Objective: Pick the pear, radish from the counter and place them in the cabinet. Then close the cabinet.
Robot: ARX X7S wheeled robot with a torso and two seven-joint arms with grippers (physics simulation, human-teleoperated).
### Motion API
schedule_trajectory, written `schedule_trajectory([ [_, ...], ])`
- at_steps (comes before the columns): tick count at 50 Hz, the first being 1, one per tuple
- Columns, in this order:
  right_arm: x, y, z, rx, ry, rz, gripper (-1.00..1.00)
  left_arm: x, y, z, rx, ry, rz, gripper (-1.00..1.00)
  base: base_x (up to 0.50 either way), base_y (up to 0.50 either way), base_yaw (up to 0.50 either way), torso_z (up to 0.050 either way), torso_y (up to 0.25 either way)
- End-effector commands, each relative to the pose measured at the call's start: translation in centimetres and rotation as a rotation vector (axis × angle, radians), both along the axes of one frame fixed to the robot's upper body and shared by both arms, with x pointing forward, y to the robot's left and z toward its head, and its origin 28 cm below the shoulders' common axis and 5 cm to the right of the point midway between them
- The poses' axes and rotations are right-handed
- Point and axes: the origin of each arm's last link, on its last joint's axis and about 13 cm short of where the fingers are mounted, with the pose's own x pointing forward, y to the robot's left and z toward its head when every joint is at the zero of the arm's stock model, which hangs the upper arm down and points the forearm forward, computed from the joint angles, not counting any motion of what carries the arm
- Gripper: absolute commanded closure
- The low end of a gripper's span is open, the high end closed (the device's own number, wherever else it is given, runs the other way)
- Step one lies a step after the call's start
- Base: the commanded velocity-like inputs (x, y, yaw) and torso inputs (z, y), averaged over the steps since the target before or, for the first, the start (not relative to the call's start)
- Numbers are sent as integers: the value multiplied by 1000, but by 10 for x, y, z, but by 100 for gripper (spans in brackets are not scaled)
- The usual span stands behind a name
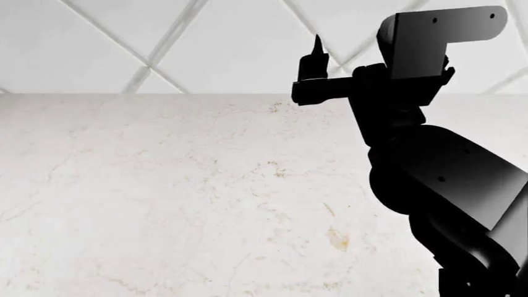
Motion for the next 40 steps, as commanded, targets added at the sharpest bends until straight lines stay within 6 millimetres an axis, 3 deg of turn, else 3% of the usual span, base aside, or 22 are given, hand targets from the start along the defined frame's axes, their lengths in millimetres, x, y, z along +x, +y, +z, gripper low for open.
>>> schedule_trajectory([
  [1,1,1,0,-2,1,2,-100,8,4,24,-106,-131,-103,-100,0,0,0,0,0],
  [6,1,0,1,1,-2,2,-100,10,1,39,-132,-199,-200,-100,0,0,0,0,0],
  [20,0,0,1,4,-5,3,-100,10,-34,62,-98,-233,-621,-100,0,0,0,0,1],
  [40,0,-1,0,5,-4,3,-100,-4,-53,67,-9,-191,-914,-100,0,0,0,2,10],
])
